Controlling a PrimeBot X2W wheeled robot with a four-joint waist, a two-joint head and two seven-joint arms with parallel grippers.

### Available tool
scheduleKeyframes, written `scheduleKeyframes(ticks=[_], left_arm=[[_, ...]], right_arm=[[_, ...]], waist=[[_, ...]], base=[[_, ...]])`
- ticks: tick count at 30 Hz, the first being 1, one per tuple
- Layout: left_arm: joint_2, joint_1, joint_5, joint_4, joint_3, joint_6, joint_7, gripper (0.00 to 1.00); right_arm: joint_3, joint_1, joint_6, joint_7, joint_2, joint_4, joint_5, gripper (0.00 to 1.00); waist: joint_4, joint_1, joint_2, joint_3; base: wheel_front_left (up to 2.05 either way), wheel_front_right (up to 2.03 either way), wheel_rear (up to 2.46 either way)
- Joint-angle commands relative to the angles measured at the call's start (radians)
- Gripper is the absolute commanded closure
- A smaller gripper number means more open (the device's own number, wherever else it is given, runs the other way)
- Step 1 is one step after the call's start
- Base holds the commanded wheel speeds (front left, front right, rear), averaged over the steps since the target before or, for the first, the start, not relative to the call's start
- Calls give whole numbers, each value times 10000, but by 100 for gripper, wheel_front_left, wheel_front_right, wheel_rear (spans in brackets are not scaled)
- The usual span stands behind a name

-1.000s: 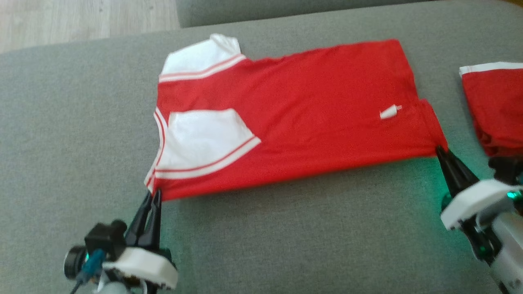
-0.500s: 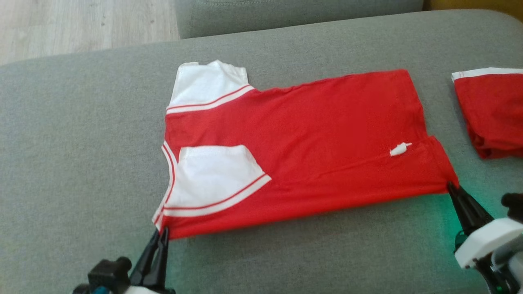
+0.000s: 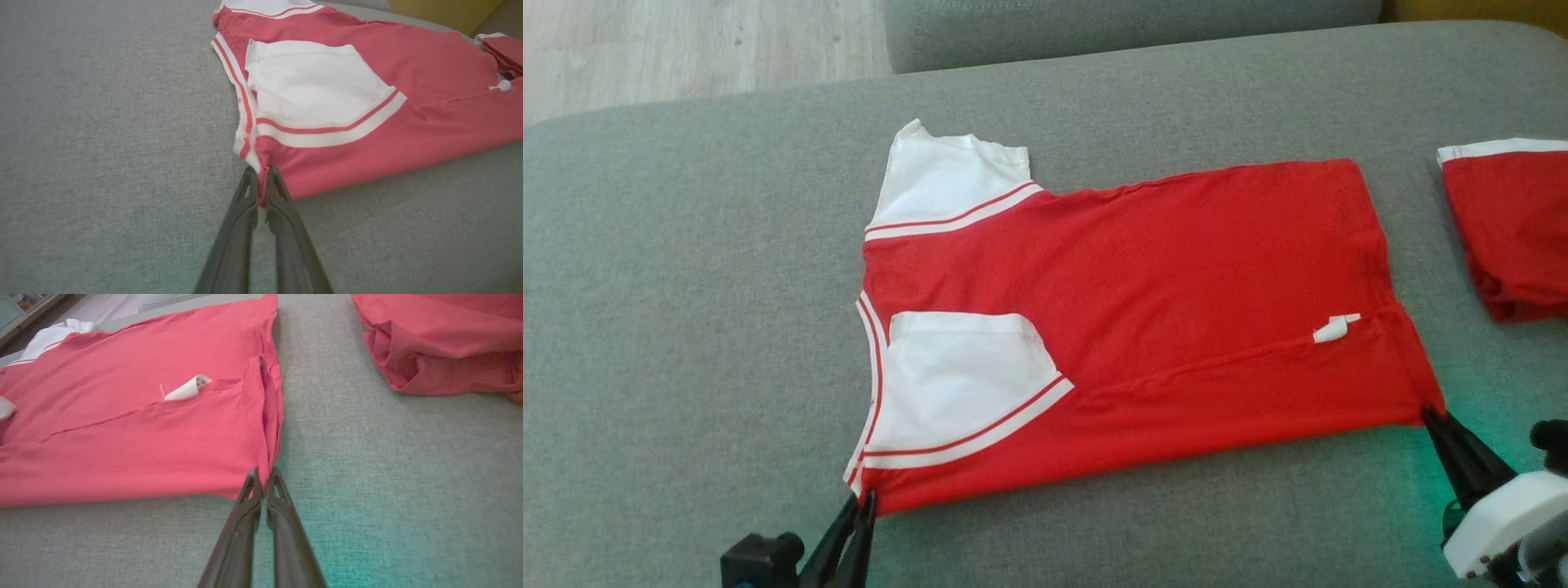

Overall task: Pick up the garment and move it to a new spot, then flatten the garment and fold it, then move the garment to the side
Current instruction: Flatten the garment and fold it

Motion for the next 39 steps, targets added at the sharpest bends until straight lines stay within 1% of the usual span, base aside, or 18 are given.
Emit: scheduleKeyframes(ticks=[1, 2, 3, 6, 10, 11, 13, 15, 16, 18, 19, 21, 24, 30, 31, 32, 36, 39], left_arm=[[247, -166, -51, -297, 331, -21, 0, 92], [257, -183, -49, -287, 333, -19, 9, 52], [267, -209, -47, -279, 339, -16, 19, 0], [360, -399, 78, -307, 441, 146, 62, 0], [553, -794, 256, -502, 602, 253, 151, 0], [765, -1232, 391, -673, 769, 289, 298, 0], [1048, -1885, 589, -939, 896, 250, 614, 0], [1374, -2732, 746, -1098, 1052, 78, 1014, 0], [1374, -2732, 746, -1098, 1052, 78, 1014, 0], [1756, -3738, 922, -1133, 1142, -226, 1578, 0], [1913, -4291, 958, -1099, 1168, -446, 1894, 0], [2189, -5440, 963, -921, 1161, -998, 2603, 0], [2413, -7190, 813, -355, 1042, -1907, 3851, 0], [2509, -10075, 467, 1195, 549, -3499, 6356, 0], [2514, -10441, 399, 1410, 438, -3673, 6741, 0], [2449, -11076, 172, 1802, 276, -3880, 7418, 0], [2500, -11970, -52, 2618, -51, -4034, 8716, 0], [2647, -12421, 120, 3217, -174, -4048, 9165, 0]], right_arm=[[-95, 132, -7, -22, -322, -298, -115, 64], [-247, 179, -7, -22, -285, -326, -200, 0], [-368, 204, -7, -64, -244, -382, -336, 0], [-603, 217, -7, -137, -96, -622, -798, 0], [-659, 167, -7, -223, 48, -1105, -1027, 0], [-634, 80, -7, -282, 113, -1430, -1140, 0], [-603, -55, -7, -385, 200, -1726, -1189, 0], [-483, -205, -7, -412, 228, -1957, -1232, 0], [-483, -205, -7, -412, 228, -1957, -1232, 0], [-351, -390, -7, -470, 244, -2159, -1250, 0], [-294, -488, -7, -498, 245, -2232, -1247, 0], [-181, -699, -7, -583, 233, -2363, -1240, 0], [-47, -1035, -7, -729, 221, -2462, -1234, 0], [382, -1795, -7, -908, 355, -2405, -1212, 0], [432, -1881, -7, -949, 389, -2365, -1203, 0], [545, -2021, -7, -1031, 453, -2268, -1175, 0], [782, -2279, -7, -1202, 548, -2054, -1084, 0], [988, -2492, -7, -1337, 572, -1860, -1000, 0]], waist=[[-20, 0, -1, 35], [-39, 0, -1, 57], [-58, 0, -1, 80], [-168, 0, -1, 186], [-384, 0, -1, 338], [-577, 0, -1, 477], [-791, 0, -1, 647], [-992, 0, -1, 843], [-992, 0, -1, 843], [-1196, 0, -1, 1100], [-1276, 0, -1, 1220], [-1440, 0, -1, 1488], [-1690, 0, -1, 1905], [-2236, 0, -1, 2483], [-2308, 0, -1, 2577], [-2437, 0, -1, 2762], [-2660, 0, -1, 3096], [-2799, 0, -1, 3289]], base=[[0, 0, 0], [0, 0, 0], [0, 0, 0], [0, 0, 0], [0, 0, 0], [0, 0, 0], [0, 0, 0], [0, 0, 0], [0, 0, 0], [0, 0, 0], [0, 0, 0], [0, 0, 0], [0, 0, 0], [0, 0, 0], [0, 0, 0], [0, 0, 0], [0, 0, 0], [0, 0, 0]])
